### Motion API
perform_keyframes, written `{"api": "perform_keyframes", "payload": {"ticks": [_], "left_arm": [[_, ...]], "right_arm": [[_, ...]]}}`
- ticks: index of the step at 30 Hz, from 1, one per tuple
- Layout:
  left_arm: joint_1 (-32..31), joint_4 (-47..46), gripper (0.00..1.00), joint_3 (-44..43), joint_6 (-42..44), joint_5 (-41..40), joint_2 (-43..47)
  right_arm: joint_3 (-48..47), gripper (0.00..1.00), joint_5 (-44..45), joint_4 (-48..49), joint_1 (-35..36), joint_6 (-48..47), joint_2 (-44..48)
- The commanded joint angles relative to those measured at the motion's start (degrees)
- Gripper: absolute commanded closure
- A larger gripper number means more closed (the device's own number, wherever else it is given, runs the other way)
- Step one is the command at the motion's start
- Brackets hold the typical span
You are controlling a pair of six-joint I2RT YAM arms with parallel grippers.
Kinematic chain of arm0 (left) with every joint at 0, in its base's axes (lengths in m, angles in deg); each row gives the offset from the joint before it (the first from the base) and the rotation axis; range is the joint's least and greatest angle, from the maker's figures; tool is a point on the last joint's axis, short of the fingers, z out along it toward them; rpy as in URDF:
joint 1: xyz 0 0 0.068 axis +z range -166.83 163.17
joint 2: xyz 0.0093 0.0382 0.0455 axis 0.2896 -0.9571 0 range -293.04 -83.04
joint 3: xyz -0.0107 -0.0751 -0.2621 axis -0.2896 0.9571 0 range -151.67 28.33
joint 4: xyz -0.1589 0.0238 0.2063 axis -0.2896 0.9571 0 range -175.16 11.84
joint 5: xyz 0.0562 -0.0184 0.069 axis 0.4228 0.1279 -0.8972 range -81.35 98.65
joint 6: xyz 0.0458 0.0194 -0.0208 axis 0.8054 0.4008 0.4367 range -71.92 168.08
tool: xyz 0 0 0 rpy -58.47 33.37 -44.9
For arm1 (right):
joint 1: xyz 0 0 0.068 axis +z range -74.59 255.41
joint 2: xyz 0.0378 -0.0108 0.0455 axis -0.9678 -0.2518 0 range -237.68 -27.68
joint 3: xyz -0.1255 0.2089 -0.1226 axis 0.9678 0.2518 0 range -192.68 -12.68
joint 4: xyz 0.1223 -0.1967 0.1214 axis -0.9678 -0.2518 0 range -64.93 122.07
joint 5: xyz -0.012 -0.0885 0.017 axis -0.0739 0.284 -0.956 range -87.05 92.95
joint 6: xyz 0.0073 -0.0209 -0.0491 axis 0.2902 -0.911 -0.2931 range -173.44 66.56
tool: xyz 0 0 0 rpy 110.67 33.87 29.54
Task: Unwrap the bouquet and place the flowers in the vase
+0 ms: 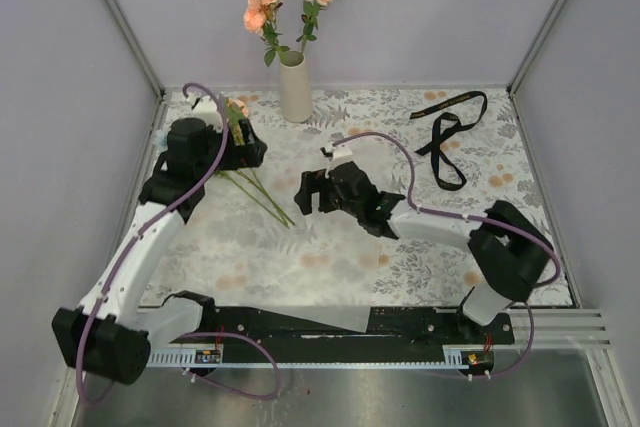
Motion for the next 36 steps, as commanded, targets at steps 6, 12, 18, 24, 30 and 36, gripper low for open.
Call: {"api": "perform_keyframes", "payload": {"ticks": [6, 12, 18, 24, 30, 36], "left_arm": [[0.0, 0.0, 0.01, 20.6, -0.6, 0.6, 27.0], [0.0, 4.0, 0.01, 21.9, -1.7, 4.1, 33.4], [-0.1, 6.6, 0.01, 21.2, 0.6, 2.4, 34.7], [-0.4, 7.8, 0.01, 20.1, 0.9, 0.7, 34.3], [-0.4, 8.2, 0.01, 20.2, 0.9, -0.8, 35.0], [-0.4, 8.5, 0.01, 20.1, 1.1, -2.2, 35.7]], "right_arm": [[-19.8, 0.09, -2.7, 2.5, 0.1, -3.1, -18.8], [-31.4, 0.14, -3.9, 1.8, -0.9, -1.8, -28.6], [-40.1, 0.20, -5.4, 0.2, -2.4, 3.2, -36.2], [-47.5, 0.26, -9.5, -1.4, -4.7, 6.7, -42.6], [-55.5, 0.33, -13.3, -3.6, -5.1, 6.7, -48.7], [-57.7, 0.34, -19.5, -0.7, -5.1, 8.9, -53.3]]}}
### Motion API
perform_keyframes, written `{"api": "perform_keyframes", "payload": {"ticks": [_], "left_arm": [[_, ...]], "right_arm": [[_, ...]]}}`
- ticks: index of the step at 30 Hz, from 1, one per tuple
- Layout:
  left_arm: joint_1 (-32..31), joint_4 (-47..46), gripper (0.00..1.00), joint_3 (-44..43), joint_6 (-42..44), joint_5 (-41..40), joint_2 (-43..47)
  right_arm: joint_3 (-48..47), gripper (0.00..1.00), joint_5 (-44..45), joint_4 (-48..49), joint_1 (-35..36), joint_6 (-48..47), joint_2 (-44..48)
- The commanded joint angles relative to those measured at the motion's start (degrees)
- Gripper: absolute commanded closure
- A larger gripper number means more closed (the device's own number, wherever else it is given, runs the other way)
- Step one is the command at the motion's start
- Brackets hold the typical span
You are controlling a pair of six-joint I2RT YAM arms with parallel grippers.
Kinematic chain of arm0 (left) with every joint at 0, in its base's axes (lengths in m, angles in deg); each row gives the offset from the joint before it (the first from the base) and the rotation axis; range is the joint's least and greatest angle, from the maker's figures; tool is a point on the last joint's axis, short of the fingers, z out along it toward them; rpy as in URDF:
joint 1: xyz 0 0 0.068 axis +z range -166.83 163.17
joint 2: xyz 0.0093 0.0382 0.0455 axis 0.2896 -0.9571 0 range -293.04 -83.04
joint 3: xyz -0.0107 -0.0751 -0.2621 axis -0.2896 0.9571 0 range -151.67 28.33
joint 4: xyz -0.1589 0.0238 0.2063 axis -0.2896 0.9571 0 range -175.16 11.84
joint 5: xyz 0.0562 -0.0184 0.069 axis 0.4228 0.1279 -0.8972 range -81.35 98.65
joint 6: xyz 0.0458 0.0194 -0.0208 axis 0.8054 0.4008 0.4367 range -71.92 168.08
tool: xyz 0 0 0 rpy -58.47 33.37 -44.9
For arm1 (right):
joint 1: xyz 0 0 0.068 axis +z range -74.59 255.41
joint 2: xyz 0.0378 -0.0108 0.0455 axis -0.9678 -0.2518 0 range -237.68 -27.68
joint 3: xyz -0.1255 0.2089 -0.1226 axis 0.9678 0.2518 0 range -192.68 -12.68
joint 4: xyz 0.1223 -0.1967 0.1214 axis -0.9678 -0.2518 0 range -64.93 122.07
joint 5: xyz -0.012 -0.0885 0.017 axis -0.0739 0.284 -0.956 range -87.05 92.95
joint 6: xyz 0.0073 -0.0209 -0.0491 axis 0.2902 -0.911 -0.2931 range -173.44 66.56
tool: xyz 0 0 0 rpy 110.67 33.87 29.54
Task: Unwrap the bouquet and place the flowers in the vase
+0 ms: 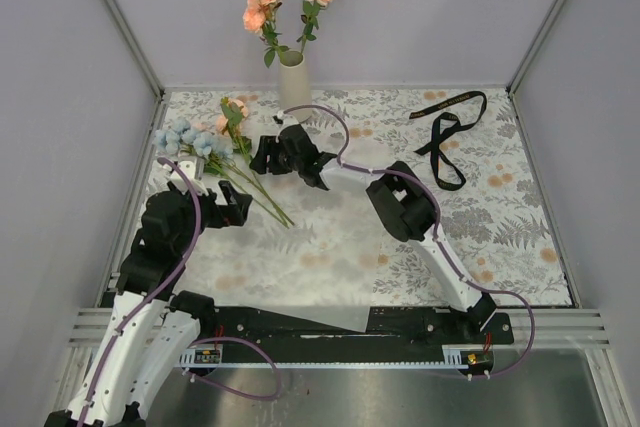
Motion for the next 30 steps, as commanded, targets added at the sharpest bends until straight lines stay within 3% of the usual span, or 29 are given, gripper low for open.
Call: {"api": "perform_keyframes", "payload": {"ticks": [1, 10, 16, 26, 30], "left_arm": [[-0.2, -0.3, 0.01, -2.6, 0.7, -2.4, 1.2], [-0.2, -0.3, 0.01, -2.6, 0.5, -3.0, 1.3], [-0.2, -0.2, 0.01, -2.7, 0.5, -3.1, 1.6], [-0.2, 0.9, 0.01, -3.1, 0.5, -3.5, 1.3], [-0.2, 0.5, 0.01, -2.1, 0.5, -4.8, 2.4]], "right_arm": [[-3.3, 0.34, -4.9, 1.6, 0.3, 2.5, -2.8], [-7.8, 0.43, -8.0, 0.0, 0.3, 3.1, -6.6], [-14.9, 0.50, -8.1, -6.4, 0.3, 1.2, -9.3], [-17.3, 0.97, -6.4, -5.8, 0.3, -1.0, -5.6], [-17.5, 1.00, -6.7, -6.2, 0.3, -2.2, -4.2]]}}
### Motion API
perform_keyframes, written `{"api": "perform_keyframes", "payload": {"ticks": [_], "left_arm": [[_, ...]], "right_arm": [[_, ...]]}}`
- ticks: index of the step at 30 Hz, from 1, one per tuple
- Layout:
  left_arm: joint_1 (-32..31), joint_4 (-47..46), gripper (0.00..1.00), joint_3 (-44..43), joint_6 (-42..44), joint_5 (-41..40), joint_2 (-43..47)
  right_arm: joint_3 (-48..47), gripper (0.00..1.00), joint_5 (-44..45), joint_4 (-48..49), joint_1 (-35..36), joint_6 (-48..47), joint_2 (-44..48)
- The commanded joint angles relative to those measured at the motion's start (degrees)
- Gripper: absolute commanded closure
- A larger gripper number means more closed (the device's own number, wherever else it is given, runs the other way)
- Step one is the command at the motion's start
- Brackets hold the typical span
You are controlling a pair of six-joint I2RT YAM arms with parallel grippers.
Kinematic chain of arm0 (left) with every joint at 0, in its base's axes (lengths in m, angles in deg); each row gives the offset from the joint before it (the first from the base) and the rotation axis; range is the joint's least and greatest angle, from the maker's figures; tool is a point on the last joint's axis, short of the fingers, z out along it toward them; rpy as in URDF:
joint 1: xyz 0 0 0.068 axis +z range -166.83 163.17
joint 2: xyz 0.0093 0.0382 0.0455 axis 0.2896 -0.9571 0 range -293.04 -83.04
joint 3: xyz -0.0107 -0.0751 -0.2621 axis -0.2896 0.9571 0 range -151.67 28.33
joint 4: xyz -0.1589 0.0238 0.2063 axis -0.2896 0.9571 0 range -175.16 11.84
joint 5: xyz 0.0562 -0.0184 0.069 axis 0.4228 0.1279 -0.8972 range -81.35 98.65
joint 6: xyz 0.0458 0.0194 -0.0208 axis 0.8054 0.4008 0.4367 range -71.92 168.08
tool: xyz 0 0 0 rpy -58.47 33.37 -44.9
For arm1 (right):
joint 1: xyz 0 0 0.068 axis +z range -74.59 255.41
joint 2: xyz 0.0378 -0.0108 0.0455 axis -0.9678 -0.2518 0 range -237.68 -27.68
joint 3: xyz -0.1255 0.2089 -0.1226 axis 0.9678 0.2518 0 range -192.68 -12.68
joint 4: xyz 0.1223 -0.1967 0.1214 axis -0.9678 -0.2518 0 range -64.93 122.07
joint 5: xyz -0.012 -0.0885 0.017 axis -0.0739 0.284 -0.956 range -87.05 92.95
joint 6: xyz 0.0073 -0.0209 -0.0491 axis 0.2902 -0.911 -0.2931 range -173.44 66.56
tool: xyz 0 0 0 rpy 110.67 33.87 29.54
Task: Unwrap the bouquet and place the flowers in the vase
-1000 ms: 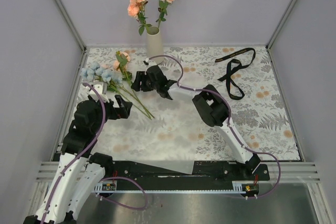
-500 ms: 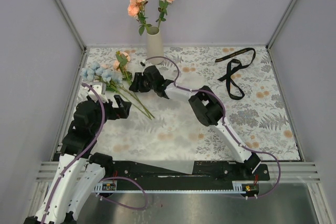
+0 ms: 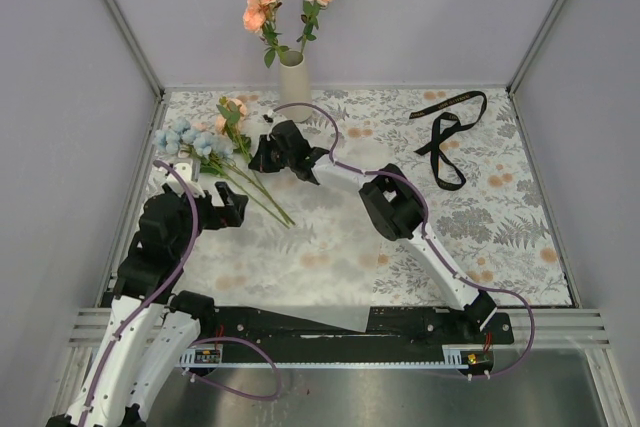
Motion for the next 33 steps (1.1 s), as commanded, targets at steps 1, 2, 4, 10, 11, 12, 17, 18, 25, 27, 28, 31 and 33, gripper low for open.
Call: {"api": "perform_keyframes", "payload": {"ticks": [1, 2, 4, 10, 11, 12, 17, 18, 25, 27, 28, 31, 33], "left_arm": [[-0.3, -1.7, 0.01, -1.4, 0.3, -3.7, 0.9], [-0.2, -1.7, 0.01, -1.3, 0.1, -4.6, 0.9], [-0.3, -1.0, 0.01, -1.4, -0.7, -6.3, 0.0], [-0.3, -0.6, 0.01, -1.6, -1.5, -6.5, -1.3], [-0.2, -0.6, 0.01, -1.8, -1.6, -7.0, -1.2], [-0.3, -0.6, 0.01, -1.7, -1.6, -7.1, -1.1], [-0.2, -0.5, 0.01, -1.3, -2.3, -10.6, -0.1], [-0.2, -0.5, 0.01, -1.3, -2.6, -11.6, 0.1], [-0.2, -2.5, 0.01, -2.1, -5.4, -6.3, -1.3], [-0.2, -4.1, 0.03, -2.9, -6.7, -2.6, -2.9], [-0.2, -4.6, 0.03, -3.6, -7.6, -1.0, -3.9], [-0.1, -5.6, 0.06, -6.4, -8.4, 0.7, -7.1], [-0.2, -5.9, 0.07, -8.7, -8.6, 0.8, -9.3]], "right_arm": [[-2.5, 1.00, -0.1, 0.8, 0.2, -2.3, 5.7], [-2.2, 1.00, -0.1, 1.0, 0.2, -2.5, 6.4], [-2.2, 1.00, 0.7, 0.5, 0.2, -3.6, 7.2], [0.2, 1.00, 2.8, 1.1, 0.2, -5.6, 10.4], [0.5, 1.00, 2.8, 1.1, 0.2, -5.6, 10.7], [1.1, 1.00, 3.1, 1.1, 0.2, -5.8, 10.8], [4.0, 1.00, 3.5, 2.6, 0.2, -6.4, 12.5], [4.9, 1.00, 3.5, 3.3, 0.2, -6.8, 13.2], [13.3, 1.00, 3.4, 9.4, 0.1, -7.7, 20.7], [15.1, 1.00, 2.8, 9.1, 0.2, -7.8, 23.2], [15.7, 1.00, 3.0, 8.3, 0.2, -8.2, 24.9], [23.2, 1.00, 2.6, 13.1, 0.1, -7.2, 30.9], [27.4, 1.00, 1.4, 15.9, 0.2, -6.1, 34.6]]}}
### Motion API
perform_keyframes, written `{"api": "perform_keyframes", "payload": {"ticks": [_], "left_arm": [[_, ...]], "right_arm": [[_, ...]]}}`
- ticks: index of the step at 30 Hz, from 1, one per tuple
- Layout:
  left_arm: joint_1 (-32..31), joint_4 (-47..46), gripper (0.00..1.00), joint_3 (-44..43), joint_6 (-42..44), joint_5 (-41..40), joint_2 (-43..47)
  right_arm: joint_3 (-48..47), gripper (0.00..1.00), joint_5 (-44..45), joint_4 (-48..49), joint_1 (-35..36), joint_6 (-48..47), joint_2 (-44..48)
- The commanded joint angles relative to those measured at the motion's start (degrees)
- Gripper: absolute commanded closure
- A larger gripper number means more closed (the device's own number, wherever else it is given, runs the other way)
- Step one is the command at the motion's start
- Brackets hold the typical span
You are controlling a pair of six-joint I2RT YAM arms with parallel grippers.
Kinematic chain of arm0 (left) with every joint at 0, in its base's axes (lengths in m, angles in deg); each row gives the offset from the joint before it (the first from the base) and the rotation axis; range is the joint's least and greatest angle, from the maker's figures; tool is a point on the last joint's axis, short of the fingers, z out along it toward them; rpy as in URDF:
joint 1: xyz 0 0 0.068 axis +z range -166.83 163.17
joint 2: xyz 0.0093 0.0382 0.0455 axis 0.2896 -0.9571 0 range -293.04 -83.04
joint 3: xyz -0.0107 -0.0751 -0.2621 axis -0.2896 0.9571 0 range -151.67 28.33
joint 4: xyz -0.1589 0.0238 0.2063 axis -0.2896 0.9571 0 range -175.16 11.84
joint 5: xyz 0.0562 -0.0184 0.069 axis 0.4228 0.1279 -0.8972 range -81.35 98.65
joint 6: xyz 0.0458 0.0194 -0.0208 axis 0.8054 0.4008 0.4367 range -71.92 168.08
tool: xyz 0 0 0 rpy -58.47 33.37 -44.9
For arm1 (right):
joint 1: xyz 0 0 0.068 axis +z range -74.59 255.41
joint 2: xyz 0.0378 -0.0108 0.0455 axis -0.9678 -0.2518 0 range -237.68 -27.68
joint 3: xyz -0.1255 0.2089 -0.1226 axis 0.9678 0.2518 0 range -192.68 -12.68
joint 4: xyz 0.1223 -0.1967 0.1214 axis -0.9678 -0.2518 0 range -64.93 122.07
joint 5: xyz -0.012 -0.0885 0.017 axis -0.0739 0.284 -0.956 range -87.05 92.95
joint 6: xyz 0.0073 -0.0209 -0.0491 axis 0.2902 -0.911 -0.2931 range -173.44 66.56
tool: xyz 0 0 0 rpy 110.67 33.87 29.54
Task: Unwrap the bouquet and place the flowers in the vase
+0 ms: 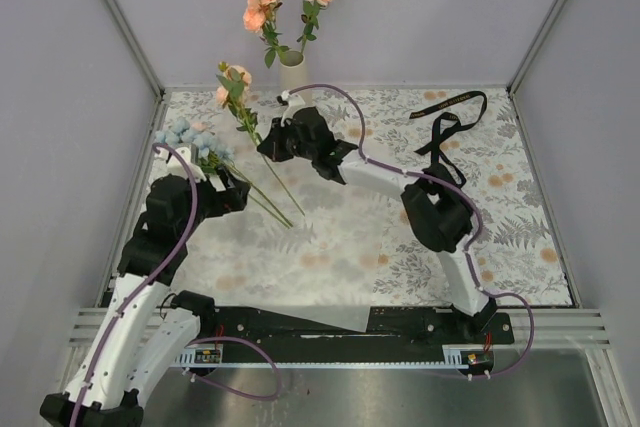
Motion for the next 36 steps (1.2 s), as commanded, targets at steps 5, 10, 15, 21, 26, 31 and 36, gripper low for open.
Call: {"api": "perform_keyframes", "payload": {"ticks": [5, 10, 15, 21, 26, 31, 36], "left_arm": [[0.0, -9.1, 0.14, -10.6, -3.7, 8.3, -7.7], [0.0, -18.2, 0.22, -10.0, -7.6, 14.8, -9.5], [0.0, -28.0, 0.23, -7.2, -12.7, 19.6, -11.3], [0.0, -32.1, 0.26, -6.6, -14.0, 22.0, -16.2], [0.0, -39.3, 0.37, -3.3, -18.9, 25.0, -17.2], [-0.1, -46.7, 0.40, 1.3, -23.4, 28.8, -18.5], [-0.2, -51.1, 0.40, 1.6, -25.4, 32.8, -21.6]], "right_arm": [[17.4, 1.00, -4.4, 17.1, 0.3, 3.2, 20.2], [27.0, 1.00, -6.6, 22.3, 0.3, 4.1, 29.1], [33.8, 1.00, -8.5, 24.0, 0.3, 4.6, 35.4], [39.4, 1.00, -10.0, 28.1, 0.3, 6.0, 41.1], [42.1, 1.00, -10.5, 28.2, 0.3, 6.7, 43.2], [44.0, 1.00, -10.3, 29.1, 0.3, 6.8, 43.5], [44.0, 1.00, -11.0, 29.0, 0.3, 6.9, 43.2]]}}
